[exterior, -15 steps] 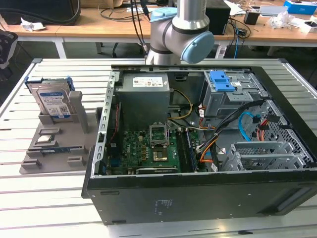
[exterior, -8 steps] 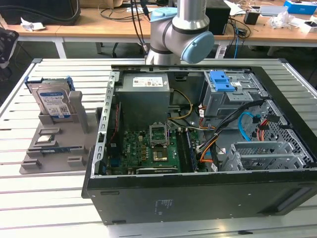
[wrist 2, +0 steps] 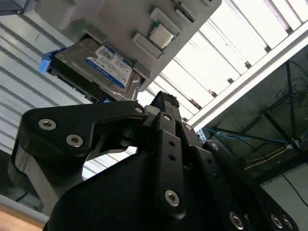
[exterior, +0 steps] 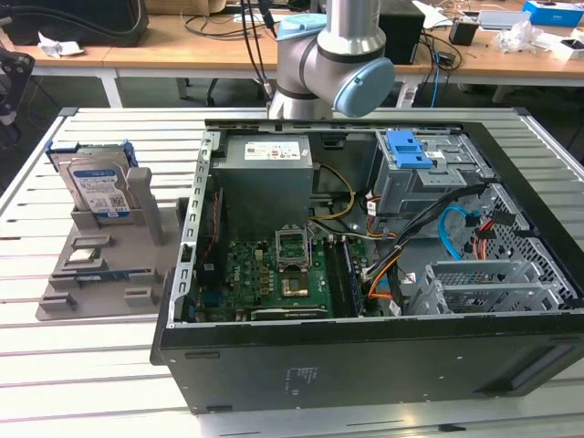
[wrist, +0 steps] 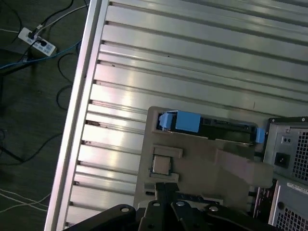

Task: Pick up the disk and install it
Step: 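Pick up the disk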

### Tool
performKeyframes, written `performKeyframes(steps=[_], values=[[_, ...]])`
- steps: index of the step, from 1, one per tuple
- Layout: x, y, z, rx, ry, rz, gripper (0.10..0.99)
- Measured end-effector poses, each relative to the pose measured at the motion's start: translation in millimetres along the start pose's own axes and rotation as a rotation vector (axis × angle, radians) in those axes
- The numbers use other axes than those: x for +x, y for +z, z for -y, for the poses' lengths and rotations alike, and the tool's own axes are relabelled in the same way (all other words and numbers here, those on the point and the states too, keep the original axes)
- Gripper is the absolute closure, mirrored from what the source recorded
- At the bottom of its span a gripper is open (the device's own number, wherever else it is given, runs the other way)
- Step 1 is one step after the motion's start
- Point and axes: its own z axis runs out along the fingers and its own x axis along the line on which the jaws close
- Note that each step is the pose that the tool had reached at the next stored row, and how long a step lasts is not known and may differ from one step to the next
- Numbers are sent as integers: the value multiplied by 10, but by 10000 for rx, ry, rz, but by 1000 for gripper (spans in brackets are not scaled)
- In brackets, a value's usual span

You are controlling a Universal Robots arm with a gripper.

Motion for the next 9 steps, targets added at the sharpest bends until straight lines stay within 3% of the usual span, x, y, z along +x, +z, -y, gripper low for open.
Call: performKeyframes(steps=[1, 9], values=[[0, 0, 0, -11, -443, -13, 984], [0, 0, 0, -44, -1816, -54, 984]])
